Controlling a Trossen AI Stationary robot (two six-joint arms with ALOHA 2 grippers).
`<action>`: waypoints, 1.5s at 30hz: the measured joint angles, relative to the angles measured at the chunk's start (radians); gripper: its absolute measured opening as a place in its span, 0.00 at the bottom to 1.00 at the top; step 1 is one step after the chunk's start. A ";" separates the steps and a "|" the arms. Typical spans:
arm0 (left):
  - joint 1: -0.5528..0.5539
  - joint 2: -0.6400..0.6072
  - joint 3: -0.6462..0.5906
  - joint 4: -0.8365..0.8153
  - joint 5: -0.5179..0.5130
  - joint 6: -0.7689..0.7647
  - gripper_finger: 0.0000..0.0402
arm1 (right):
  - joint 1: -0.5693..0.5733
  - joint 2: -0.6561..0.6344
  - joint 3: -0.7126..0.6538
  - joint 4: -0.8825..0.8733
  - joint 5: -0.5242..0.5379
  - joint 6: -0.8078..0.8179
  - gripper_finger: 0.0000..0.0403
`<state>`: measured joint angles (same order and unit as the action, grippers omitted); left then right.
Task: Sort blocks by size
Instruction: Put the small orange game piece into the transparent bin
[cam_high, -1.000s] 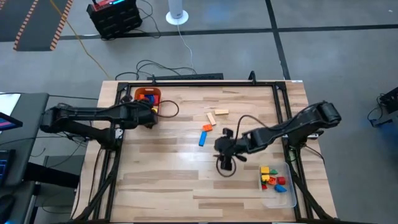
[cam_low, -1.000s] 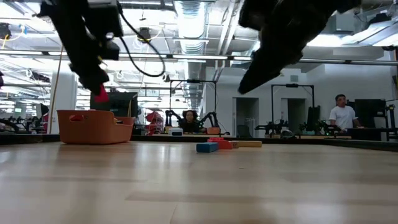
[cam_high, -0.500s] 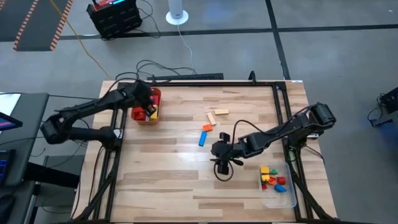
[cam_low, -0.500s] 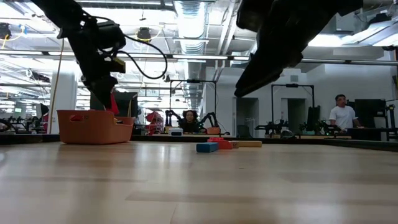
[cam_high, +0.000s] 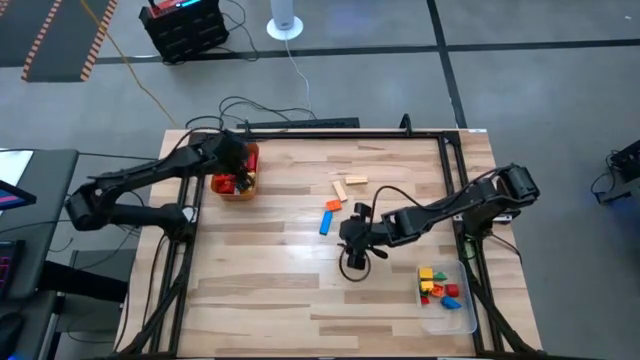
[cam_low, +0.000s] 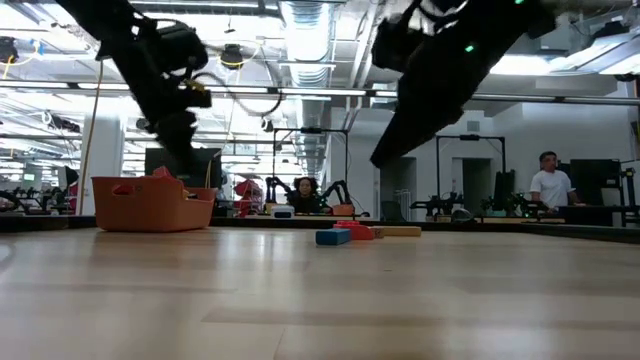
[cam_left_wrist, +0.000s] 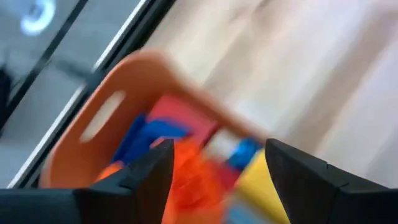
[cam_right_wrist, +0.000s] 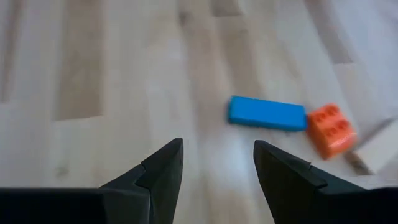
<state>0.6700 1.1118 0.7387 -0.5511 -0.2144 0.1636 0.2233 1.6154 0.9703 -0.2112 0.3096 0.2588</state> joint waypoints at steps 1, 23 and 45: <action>-0.027 0.000 0.000 0.022 0.006 -0.007 0.62 | -0.016 0.000 0.000 -0.004 0.000 -0.012 0.56; -0.569 0.213 0.001 0.384 -0.061 -0.149 0.62 | -0.333 0.157 0.071 0.044 -0.177 -0.491 0.58; -0.544 0.215 0.000 0.359 -0.066 -0.131 0.62 | -0.446 0.272 0.072 0.061 -0.364 -0.556 0.48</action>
<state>0.1265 1.3266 0.7391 -0.1917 -0.2806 0.0326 -0.2230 1.8877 1.0428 -0.1504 -0.0549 -0.2973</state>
